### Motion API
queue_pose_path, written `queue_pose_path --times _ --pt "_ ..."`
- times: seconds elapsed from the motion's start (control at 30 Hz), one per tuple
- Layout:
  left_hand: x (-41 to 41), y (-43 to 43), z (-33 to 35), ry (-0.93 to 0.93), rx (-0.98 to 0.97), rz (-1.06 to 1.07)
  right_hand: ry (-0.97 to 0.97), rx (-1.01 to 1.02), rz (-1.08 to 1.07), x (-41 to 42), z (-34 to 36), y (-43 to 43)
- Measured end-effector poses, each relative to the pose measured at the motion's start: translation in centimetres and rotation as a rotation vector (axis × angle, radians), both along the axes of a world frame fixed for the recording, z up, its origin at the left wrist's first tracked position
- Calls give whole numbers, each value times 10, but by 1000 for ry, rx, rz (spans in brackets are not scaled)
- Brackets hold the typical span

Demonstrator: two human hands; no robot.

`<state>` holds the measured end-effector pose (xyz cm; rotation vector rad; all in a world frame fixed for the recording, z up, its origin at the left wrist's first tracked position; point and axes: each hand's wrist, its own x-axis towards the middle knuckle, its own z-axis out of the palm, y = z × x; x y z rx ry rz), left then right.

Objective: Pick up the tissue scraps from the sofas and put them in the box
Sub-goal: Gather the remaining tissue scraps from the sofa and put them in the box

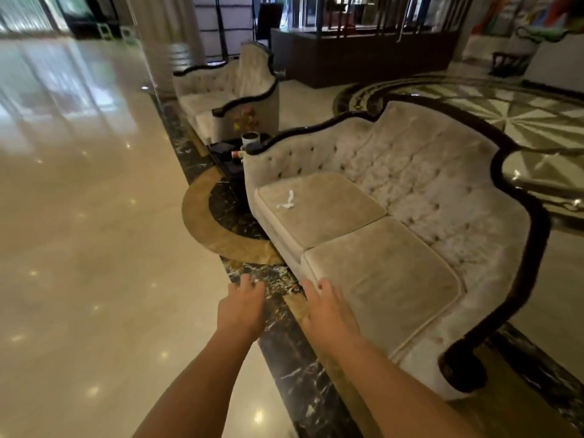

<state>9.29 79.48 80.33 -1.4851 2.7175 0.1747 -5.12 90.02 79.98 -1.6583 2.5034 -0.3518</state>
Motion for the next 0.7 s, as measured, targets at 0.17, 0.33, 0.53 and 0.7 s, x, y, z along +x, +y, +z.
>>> queue_pose_path --times 0.17,0.33,0.53,0.7 --pt "23 -84 3 -22 12 30 34 16 26 10 6 -92" --pt "8 -148 -8 -63 54 -2 12 52 -11 -15 7 -162" --pt "-47 -239 -21 -76 30 -73 -2 149 -79 -74 -20 -249" --pt "-107 -337 -31 -113 74 -68 -10 188 -68 -138 -41 -355"
